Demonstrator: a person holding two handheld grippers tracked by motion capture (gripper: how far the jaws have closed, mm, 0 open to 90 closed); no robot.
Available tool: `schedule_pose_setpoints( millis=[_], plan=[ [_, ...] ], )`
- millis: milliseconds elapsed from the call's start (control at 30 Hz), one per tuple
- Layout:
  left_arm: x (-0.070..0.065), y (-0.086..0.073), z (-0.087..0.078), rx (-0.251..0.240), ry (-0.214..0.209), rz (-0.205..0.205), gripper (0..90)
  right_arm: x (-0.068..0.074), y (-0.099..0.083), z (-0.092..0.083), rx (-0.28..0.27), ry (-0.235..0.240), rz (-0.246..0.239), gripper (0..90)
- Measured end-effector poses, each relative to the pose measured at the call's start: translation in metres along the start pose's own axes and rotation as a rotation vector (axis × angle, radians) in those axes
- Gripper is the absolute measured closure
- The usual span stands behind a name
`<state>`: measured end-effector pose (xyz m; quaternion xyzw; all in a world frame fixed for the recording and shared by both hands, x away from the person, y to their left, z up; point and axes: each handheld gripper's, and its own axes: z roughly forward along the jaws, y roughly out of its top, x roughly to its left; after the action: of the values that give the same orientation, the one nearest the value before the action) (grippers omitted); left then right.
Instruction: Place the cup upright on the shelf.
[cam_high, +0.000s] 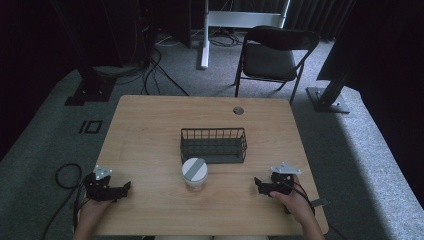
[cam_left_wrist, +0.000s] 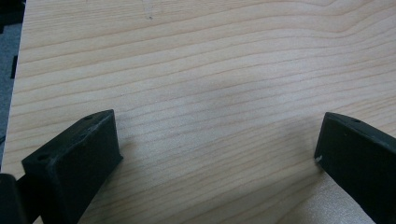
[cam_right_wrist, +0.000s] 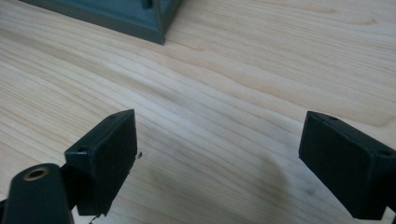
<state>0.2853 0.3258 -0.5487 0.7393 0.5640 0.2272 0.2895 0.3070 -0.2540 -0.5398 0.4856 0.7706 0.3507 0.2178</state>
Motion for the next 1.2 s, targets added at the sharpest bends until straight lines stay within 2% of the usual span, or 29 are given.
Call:
schedule_pose_setpoints(
  millis=[300,1200],
  plan=[
    [0.000,0.000,0.000,0.000,0.000,0.000,0.1,0.009,0.007,0.000,-0.010,0.018,-0.020,11.3],
    [0.000,0.000,0.000,-0.001,0.000,-0.002,0.1,0.055,0.025,0.010,-0.029,0.136,-0.116,11.4]
  ],
)
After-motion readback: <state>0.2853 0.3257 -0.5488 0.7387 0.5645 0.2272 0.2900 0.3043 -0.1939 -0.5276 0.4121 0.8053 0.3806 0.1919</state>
